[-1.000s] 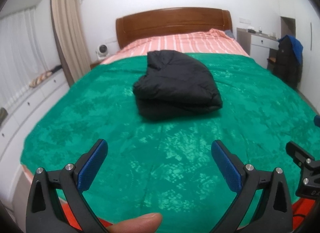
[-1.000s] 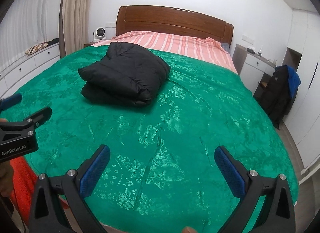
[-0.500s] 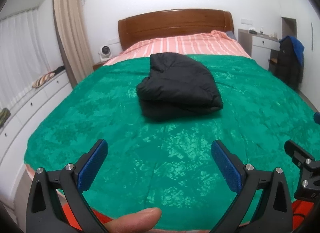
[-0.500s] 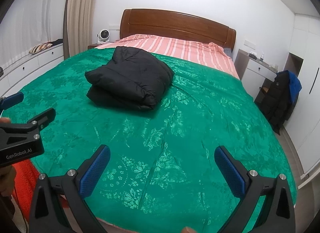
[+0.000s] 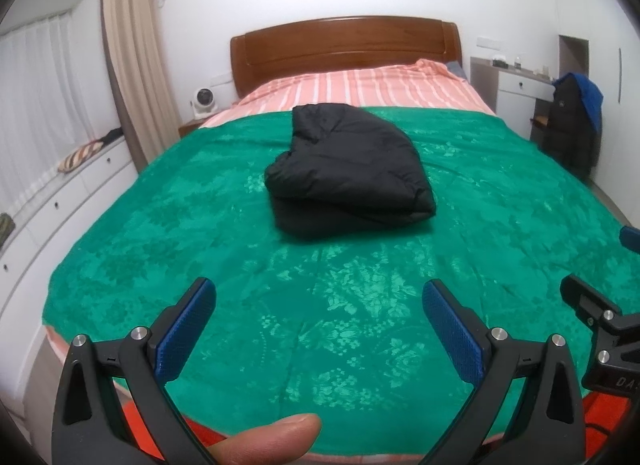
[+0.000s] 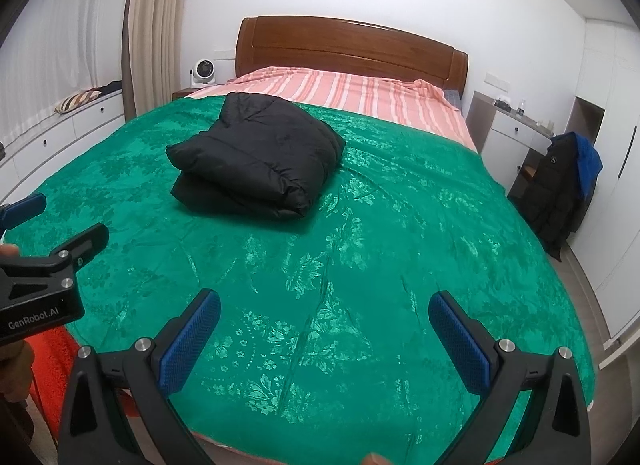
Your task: Fold large clothes
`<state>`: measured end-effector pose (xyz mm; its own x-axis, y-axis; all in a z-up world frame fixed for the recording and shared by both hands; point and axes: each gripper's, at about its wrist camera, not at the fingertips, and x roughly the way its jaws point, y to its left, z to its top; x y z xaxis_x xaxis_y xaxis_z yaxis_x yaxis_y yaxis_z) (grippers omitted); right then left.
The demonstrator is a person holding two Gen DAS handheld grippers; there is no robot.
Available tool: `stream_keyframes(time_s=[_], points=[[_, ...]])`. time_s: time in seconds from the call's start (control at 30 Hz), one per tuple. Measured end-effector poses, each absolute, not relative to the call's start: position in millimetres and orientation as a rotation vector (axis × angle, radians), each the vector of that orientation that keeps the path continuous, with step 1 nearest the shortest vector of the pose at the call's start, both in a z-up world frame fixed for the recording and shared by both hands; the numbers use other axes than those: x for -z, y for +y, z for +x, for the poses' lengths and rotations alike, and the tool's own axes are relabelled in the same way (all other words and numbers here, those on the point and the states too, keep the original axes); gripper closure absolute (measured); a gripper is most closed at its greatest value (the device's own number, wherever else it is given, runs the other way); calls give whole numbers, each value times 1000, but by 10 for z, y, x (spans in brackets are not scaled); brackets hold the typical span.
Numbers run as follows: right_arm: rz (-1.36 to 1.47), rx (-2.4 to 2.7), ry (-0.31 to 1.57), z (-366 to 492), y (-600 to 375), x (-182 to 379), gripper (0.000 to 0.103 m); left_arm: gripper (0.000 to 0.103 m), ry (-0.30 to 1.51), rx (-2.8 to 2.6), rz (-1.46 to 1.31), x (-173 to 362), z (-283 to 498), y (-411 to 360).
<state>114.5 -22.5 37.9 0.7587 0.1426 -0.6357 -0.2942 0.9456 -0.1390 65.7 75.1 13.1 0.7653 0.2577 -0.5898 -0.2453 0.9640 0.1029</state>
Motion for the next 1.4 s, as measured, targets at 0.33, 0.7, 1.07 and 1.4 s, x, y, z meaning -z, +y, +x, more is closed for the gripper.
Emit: stream_keyframes(time_s=[0.33, 0.7, 1.07, 1.4], points=[[-220, -236, 693, 1172, -257, -363, 0, 0, 663, -273, 25, -106, 679, 744], [-212, -236, 701, 1181, -267, -354, 0, 0, 662, -269, 25, -106, 673, 729], [-208, -233, 704, 1187, -262, -374, 0, 0, 660, -263, 31, -124, 663, 718], [-204, -233, 709, 1195, -265, -381, 0, 0, 660, -260, 29, -130, 668, 716]])
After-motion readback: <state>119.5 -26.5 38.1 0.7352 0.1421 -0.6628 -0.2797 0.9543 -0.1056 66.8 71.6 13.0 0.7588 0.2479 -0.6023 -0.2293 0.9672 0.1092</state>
